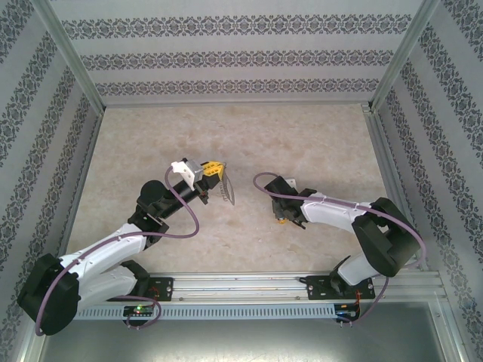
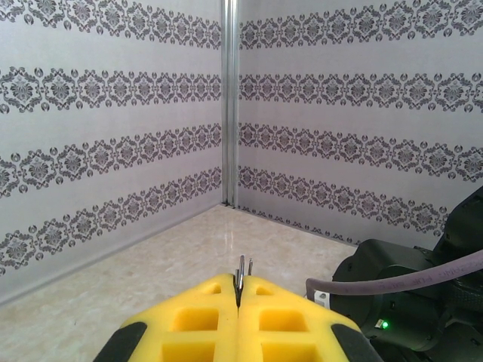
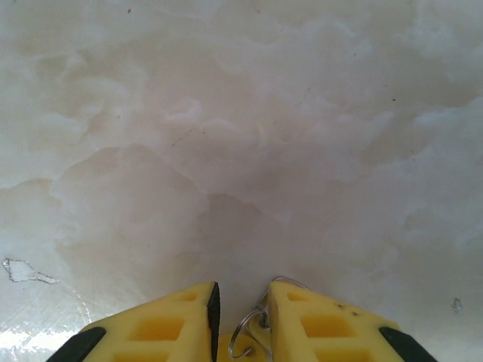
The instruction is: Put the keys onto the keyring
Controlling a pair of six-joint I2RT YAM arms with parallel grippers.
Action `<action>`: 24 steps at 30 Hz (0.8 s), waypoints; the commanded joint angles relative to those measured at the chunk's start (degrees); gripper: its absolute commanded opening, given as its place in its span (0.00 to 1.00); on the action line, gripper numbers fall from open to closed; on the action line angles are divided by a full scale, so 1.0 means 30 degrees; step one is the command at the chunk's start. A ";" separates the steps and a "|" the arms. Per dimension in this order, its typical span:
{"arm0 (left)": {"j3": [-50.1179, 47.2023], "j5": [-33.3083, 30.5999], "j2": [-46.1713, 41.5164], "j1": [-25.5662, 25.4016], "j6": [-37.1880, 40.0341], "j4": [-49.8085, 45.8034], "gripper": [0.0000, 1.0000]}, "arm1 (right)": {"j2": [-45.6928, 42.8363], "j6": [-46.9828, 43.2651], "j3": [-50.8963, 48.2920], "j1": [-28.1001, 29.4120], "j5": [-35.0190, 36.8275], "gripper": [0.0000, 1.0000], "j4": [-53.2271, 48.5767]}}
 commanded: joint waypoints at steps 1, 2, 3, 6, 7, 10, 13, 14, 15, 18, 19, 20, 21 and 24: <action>0.0332 0.0267 -0.0047 -0.0224 -0.0236 0.0643 0.00 | 0.0116 -0.0107 0.0470 0.0294 0.0942 0.24 -0.0863; 0.0332 0.0299 -0.0017 -0.0224 -0.0242 0.0666 0.00 | 0.0136 -0.0094 0.0497 0.0321 0.0993 0.23 -0.0932; 0.0348 0.0290 -0.0003 -0.0224 -0.0243 0.0713 0.00 | 0.0140 -0.0074 0.0523 0.0341 0.0998 0.23 -0.0967; 0.0340 0.0312 0.0053 -0.0224 -0.0246 0.0786 0.00 | 0.0187 -0.0087 0.0559 0.0422 0.0994 0.22 -0.1086; 0.0350 0.0315 0.0035 -0.0224 -0.0243 0.0822 0.00 | 0.0198 -0.0101 0.0559 0.0417 0.1022 0.22 -0.1067; 0.0393 0.0325 0.0116 -0.0224 -0.0272 0.0917 0.00 | 0.0290 -0.0099 0.0614 0.0436 0.0995 0.22 -0.1072; 0.0396 0.0380 0.0218 -0.0224 -0.0336 0.0956 0.00 | 0.0449 -0.0069 0.0647 0.0474 0.0903 0.22 -0.1043; 0.0407 0.0395 0.0233 -0.0224 -0.0331 0.1009 0.00 | 0.0515 -0.0044 0.0647 0.0496 0.0883 0.22 -0.1013; 0.0441 0.0417 0.0247 -0.0224 -0.0363 0.1007 0.00 | 0.0544 0.0003 0.0615 0.0517 0.0877 0.23 -0.1002; 0.0419 0.0439 0.0262 -0.0224 -0.0392 0.1034 0.00 | 0.0663 0.0046 0.0602 0.0507 0.0826 0.23 -0.0927; 0.0412 0.0421 0.0256 -0.0224 -0.0395 0.1040 0.00 | 0.0676 0.0044 0.0596 0.0515 0.0832 0.23 -0.0940; 0.0403 0.0420 0.0261 -0.0224 -0.0390 0.1036 0.00 | 0.0706 0.0088 0.0589 0.0517 0.0842 0.22 -0.0904; 0.0408 0.0402 0.0261 -0.0224 -0.0390 0.1036 0.00 | 0.0698 0.0081 0.0588 0.0499 0.0820 0.22 -0.0888; 0.0402 0.0391 0.0257 -0.0224 -0.0411 0.1081 0.00 | 0.0712 0.0088 0.0567 0.0547 0.0772 0.16 -0.0908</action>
